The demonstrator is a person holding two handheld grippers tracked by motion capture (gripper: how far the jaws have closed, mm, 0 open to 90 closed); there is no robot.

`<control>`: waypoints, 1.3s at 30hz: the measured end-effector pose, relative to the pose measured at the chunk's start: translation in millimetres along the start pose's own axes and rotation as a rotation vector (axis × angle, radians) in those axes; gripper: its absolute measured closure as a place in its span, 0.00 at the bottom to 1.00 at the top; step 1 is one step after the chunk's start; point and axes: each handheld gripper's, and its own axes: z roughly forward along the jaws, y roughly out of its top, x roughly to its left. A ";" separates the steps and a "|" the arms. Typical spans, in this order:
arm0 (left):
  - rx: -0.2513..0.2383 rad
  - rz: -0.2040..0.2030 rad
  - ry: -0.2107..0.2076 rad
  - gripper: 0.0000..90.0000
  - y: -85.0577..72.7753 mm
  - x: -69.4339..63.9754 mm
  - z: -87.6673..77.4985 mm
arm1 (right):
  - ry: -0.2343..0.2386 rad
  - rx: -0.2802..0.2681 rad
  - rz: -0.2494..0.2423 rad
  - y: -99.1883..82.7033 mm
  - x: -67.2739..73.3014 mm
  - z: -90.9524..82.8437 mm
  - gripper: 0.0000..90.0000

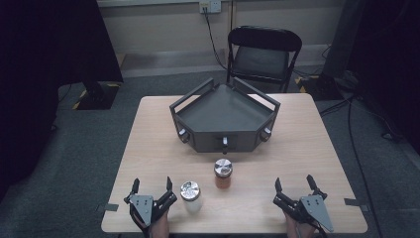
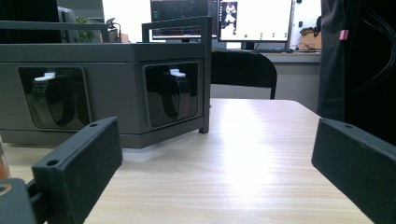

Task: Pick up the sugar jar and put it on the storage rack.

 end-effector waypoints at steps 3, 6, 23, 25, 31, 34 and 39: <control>0.001 -0.005 -0.008 0.00 0.2 2.0 0.0 | -0.001 -0.002 0.001 -0.4 0.1 -0.1 0.00; -0.004 -0.017 -0.008 0.00 -0.4 3.2 -0.3 | -0.002 0.000 -0.001 0.0 0.4 0.0 0.00; -0.015 -0.051 -0.033 0.00 10.3 5.9 -1.4 | 0.002 0.000 0.000 0.0 -0.3 0.0 0.00; 0.001 -0.052 -0.038 0.00 14.2 6.0 -1.8 | 0.002 0.000 0.000 0.0 -0.3 0.0 0.00; -0.011 -0.056 -0.080 0.00 21.2 8.1 -7.0 | 0.004 0.000 0.001 0.0 -0.7 0.0 0.01; -0.031 -0.052 -0.099 0.00 26.0 8.0 -10.7 | 0.005 0.000 0.000 0.0 -0.8 0.0 0.01; -0.051 -0.054 -0.131 0.00 37.3 9.7 -15.3 | 0.004 0.000 0.001 0.0 -0.7 0.0 0.01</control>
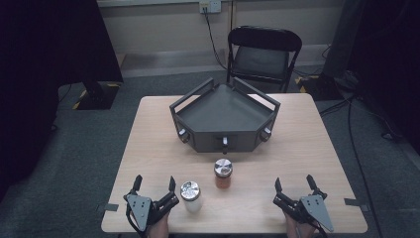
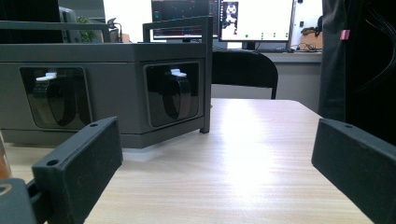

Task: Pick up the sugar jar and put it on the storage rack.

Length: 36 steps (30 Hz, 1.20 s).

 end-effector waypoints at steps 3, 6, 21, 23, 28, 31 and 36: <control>-0.017 -0.006 -0.023 0.00 7.5 1.0 -3.9 | -0.004 -0.001 0.000 -0.1 0.6 -0.1 0.01; -0.020 -0.012 -0.046 0.00 13.3 2.8 -5.0 | -0.004 -0.001 -0.001 -0.1 0.6 0.0 0.01; 0.002 -0.006 -0.146 0.00 9.1 3.3 -3.7 | -0.005 0.000 -0.001 -0.1 0.7 -0.1 0.01; 0.008 -0.005 -0.158 0.00 7.0 2.9 -3.7 | -0.005 -0.001 -0.002 -0.1 0.7 -0.1 0.01; 0.016 0.006 -0.195 0.00 2.4 2.5 -3.1 | -0.005 -0.001 -0.001 -0.1 0.8 -0.1 0.01; 0.024 0.003 -0.220 0.00 0.7 2.9 -2.1 | -0.006 -0.001 -0.001 -0.1 1.0 -0.1 0.01; 0.051 0.012 -0.246 0.00 -1.0 1.0 -0.1 | -0.005 -0.001 -0.001 -0.1 0.8 -0.1 0.01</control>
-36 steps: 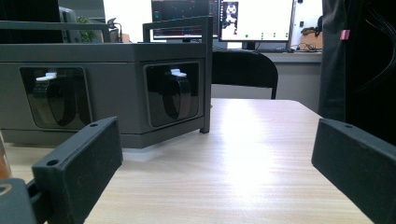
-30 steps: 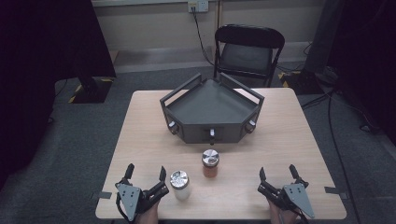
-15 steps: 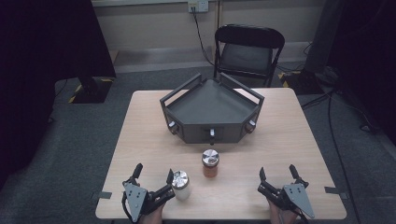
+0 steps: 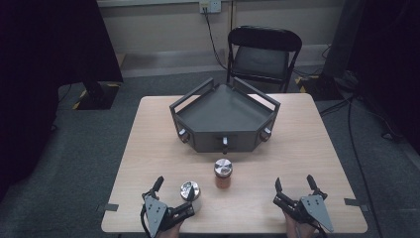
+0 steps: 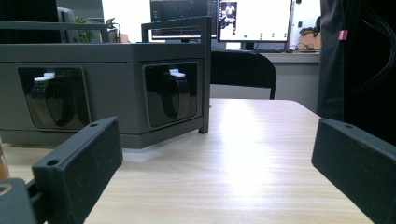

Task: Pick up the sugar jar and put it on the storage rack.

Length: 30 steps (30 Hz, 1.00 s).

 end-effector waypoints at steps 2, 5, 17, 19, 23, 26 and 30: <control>0.004 0.010 -0.004 0.00 -1.6 -1.6 0.7 | 0.002 0.000 0.000 0.0 -0.4 0.0 0.01; 0.012 0.016 -0.013 0.01 -4.0 -3.1 2.0 | 0.002 0.000 0.000 0.0 -0.5 0.0 0.01; 0.063 0.019 -0.008 0.07 -15.9 -15.5 8.9 | -0.002 0.000 0.001 0.0 0.2 0.0 0.01; 0.075 0.016 -0.015 0.11 -17.5 -15.1 10.4 | -0.007 -0.004 0.004 -0.6 0.7 -0.3 0.01; 0.085 0.014 -0.026 0.16 -19.7 -16.1 10.0 | -0.008 -0.005 0.009 -0.7 0.5 -0.6 0.01; 0.087 0.015 -0.031 0.19 -19.7 -16.2 7.9 | -0.007 -0.004 0.006 -0.6 0.5 -0.4 0.01; 0.069 0.001 -0.039 0.28 -20.8 -14.3 5.3 | -0.008 -0.006 0.007 -0.9 0.7 -0.6 0.01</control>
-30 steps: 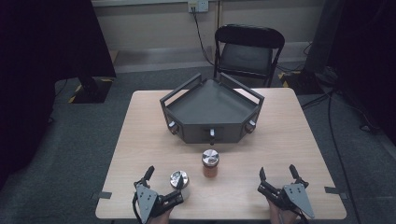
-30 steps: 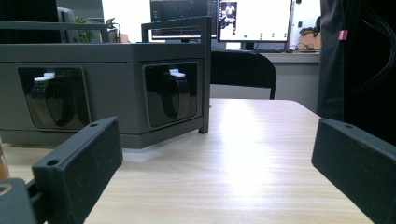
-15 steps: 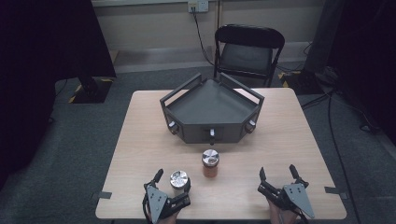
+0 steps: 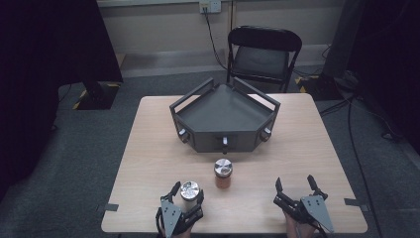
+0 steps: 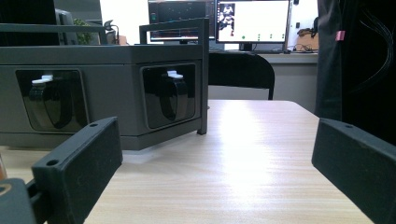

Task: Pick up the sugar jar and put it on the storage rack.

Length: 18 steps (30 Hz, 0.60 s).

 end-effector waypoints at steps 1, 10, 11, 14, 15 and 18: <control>0.004 0.006 -0.009 0.32 0.8 1.7 0.3 | 0.000 0.001 0.000 0.1 0.0 0.0 0.01; 0.020 0.006 -0.018 0.38 2.4 2.2 1.0 | 0.000 0.000 -0.002 0.0 0.1 0.0 0.01; 0.020 0.005 -0.016 0.38 2.3 1.7 0.9 | 0.000 -0.001 0.000 -0.1 0.0 -0.1 0.01; 0.019 0.004 -0.008 0.38 2.2 -0.2 0.7 | -0.001 0.000 0.000 0.1 0.1 0.0 0.00; 0.018 0.004 -0.008 0.38 2.0 -0.4 0.7 | -0.001 0.001 -0.001 0.2 0.2 0.1 0.01; 0.017 0.009 -0.003 0.38 2.1 -1.2 0.2 | -0.001 0.001 -0.001 0.2 0.2 0.1 0.00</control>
